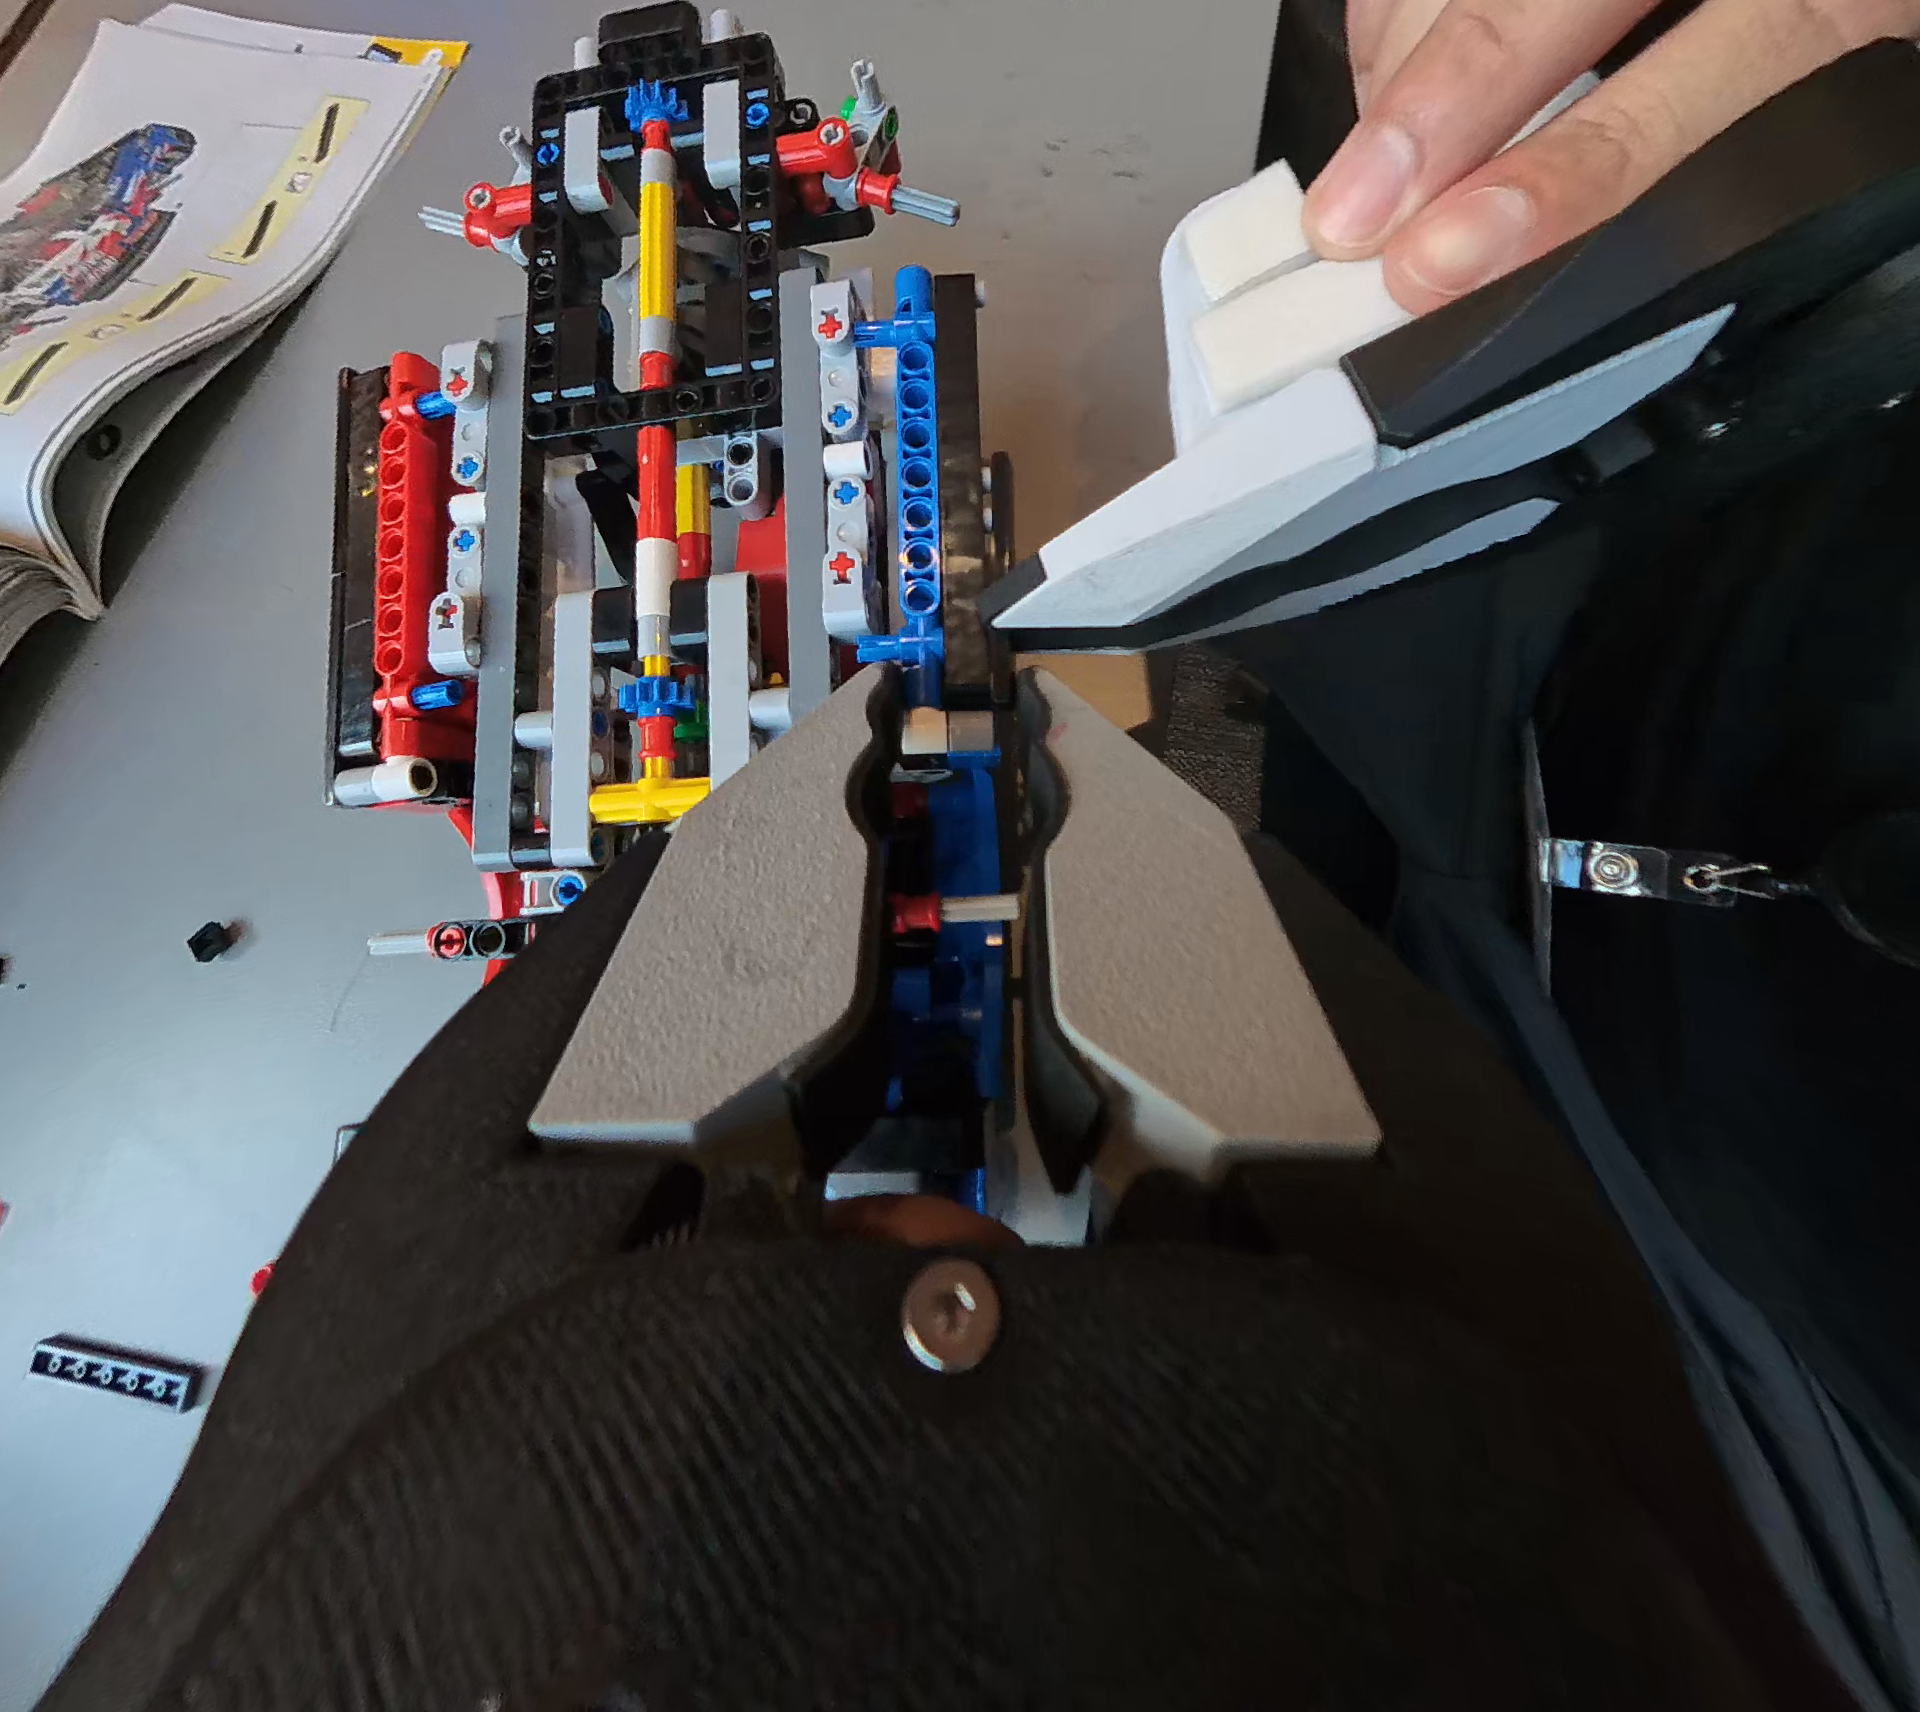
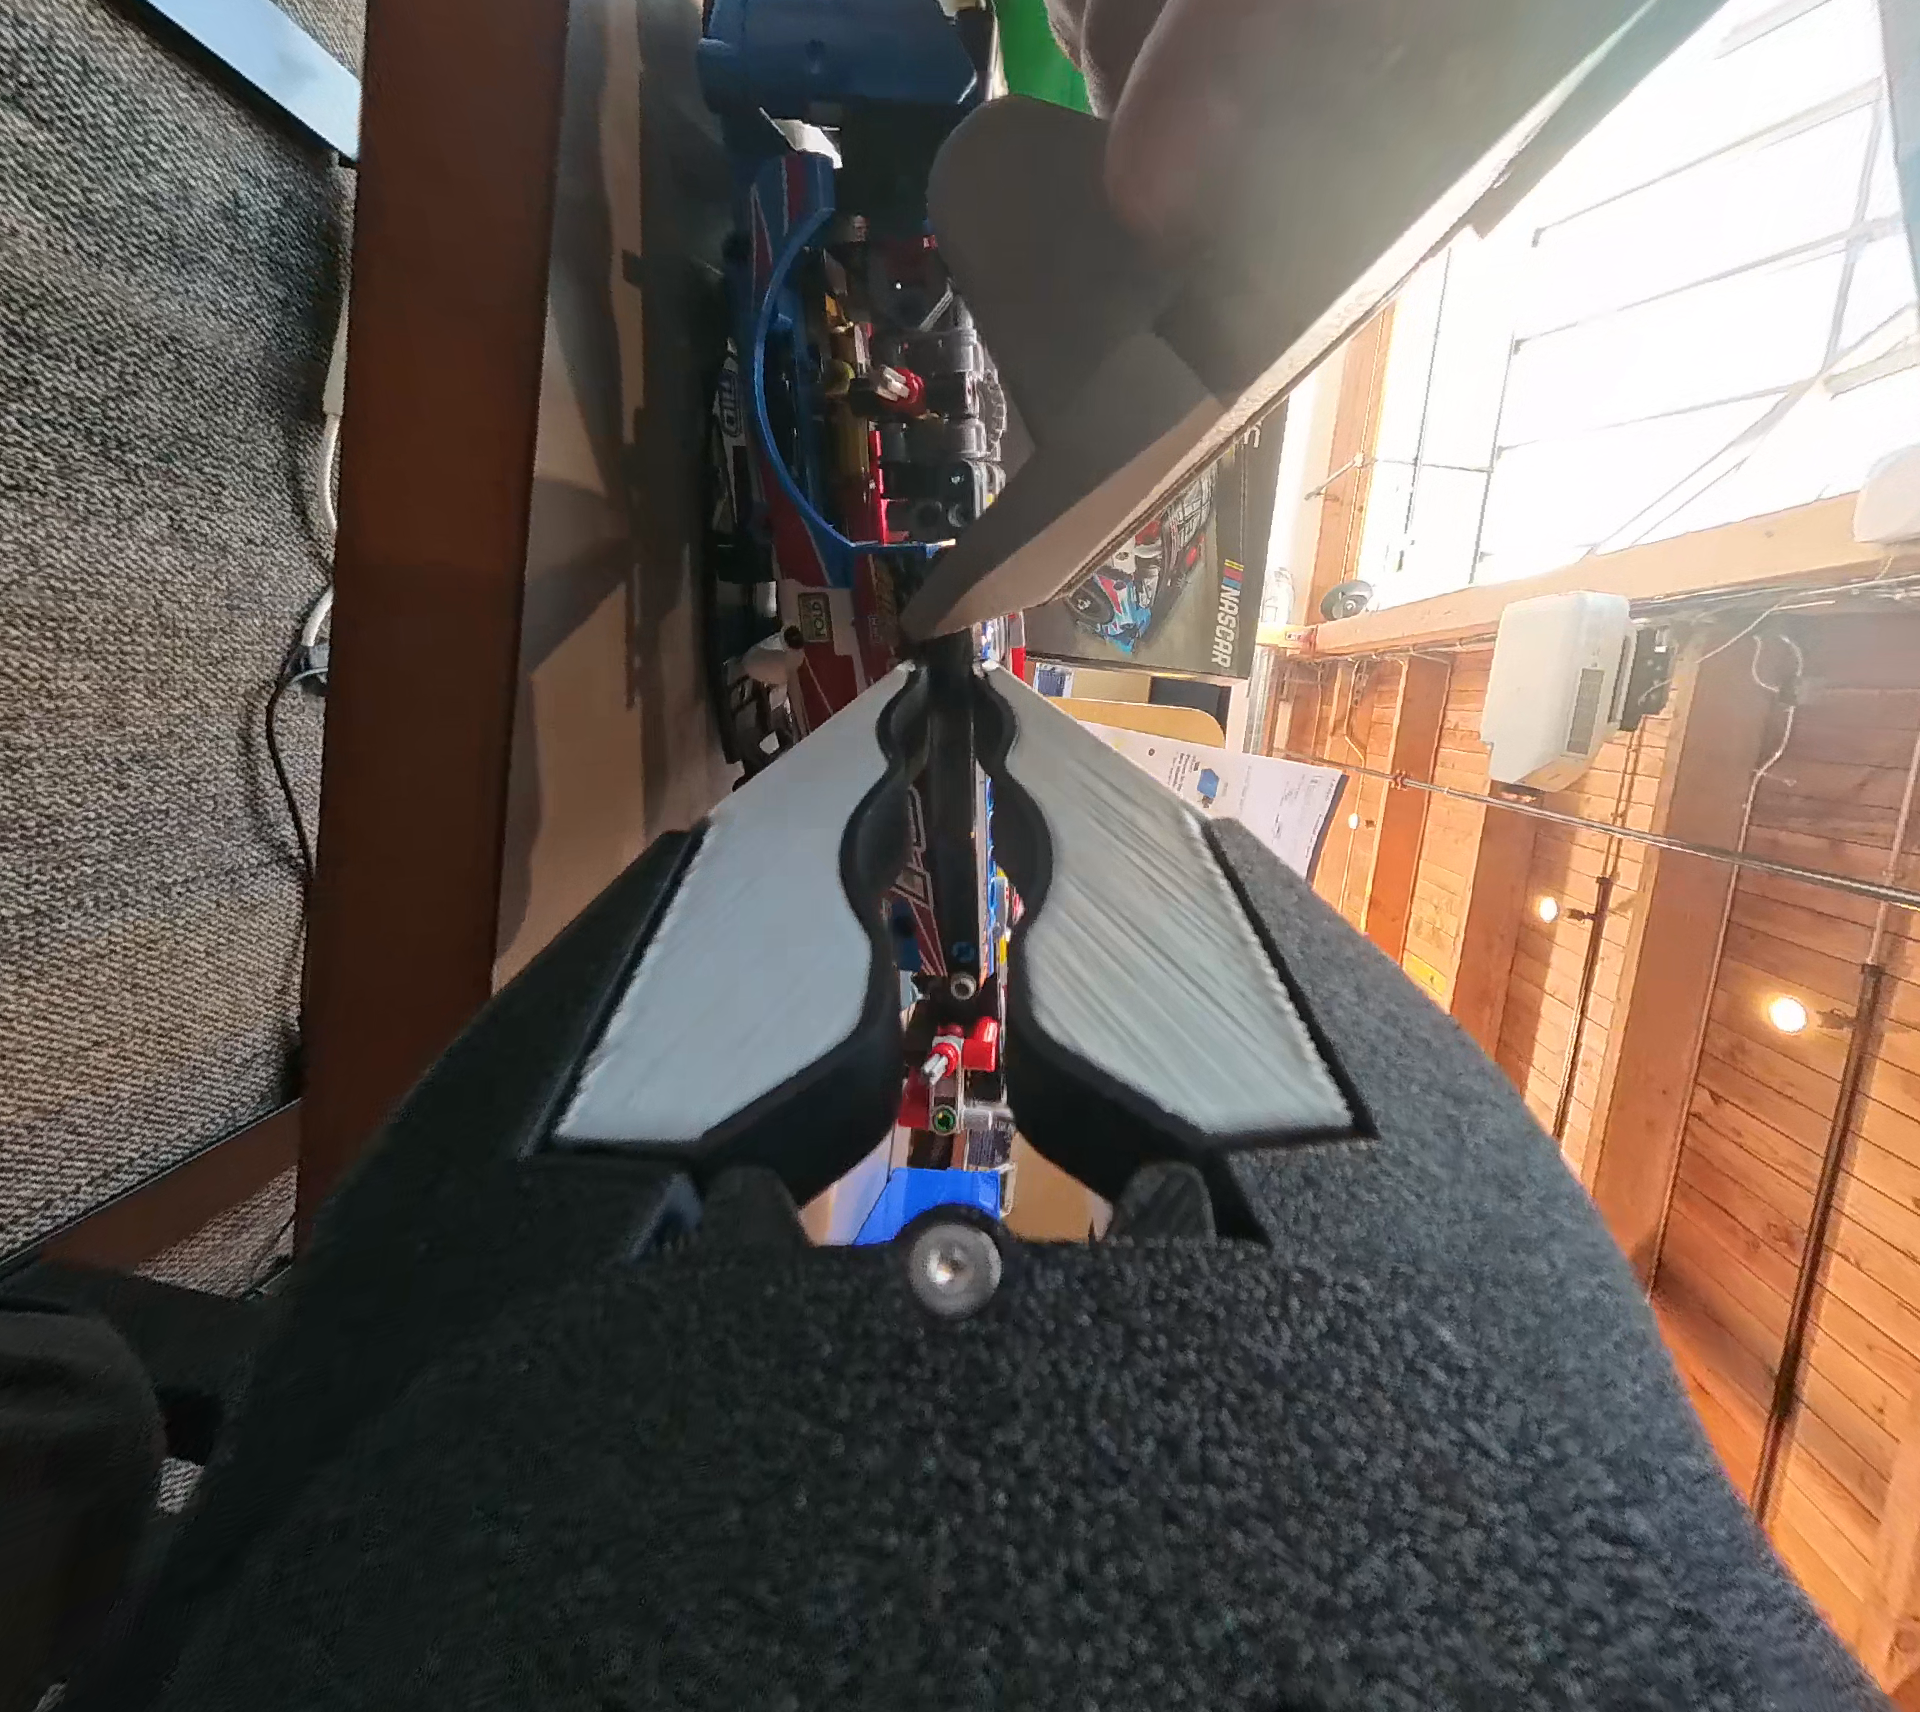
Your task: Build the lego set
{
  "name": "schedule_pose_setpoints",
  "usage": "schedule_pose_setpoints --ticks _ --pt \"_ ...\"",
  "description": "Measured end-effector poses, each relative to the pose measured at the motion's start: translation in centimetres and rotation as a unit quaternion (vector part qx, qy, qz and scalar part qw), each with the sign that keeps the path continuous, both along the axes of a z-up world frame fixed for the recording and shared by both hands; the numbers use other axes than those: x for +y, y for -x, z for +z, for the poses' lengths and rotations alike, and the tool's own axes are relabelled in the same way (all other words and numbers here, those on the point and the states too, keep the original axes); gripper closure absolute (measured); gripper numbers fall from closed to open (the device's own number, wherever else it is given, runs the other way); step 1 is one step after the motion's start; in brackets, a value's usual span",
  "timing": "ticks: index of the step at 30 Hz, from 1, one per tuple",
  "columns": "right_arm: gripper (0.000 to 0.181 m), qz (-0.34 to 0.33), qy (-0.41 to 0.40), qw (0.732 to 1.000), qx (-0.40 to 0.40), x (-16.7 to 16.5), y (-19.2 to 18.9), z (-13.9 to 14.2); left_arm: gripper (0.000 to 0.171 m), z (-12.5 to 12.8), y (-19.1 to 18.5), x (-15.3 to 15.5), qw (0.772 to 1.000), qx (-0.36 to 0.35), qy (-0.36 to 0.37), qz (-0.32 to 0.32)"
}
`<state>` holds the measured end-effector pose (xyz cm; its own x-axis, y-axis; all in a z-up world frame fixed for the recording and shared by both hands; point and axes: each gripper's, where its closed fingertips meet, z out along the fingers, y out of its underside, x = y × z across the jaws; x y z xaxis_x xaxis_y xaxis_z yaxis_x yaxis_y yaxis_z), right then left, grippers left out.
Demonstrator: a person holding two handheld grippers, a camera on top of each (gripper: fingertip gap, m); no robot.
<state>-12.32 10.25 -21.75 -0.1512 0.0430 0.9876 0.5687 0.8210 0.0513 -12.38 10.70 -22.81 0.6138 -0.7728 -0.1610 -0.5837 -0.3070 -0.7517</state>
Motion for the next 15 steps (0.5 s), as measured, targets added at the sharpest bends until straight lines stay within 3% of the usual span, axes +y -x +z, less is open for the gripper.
schedule_pose_setpoints --ticks 15 --pt "0.174 0.01 0.078 0.996 0.028 1.9 -1.9 0.3 0.154 0.0 0.0 0.7 0.998 0.024 -0.051 0.032"
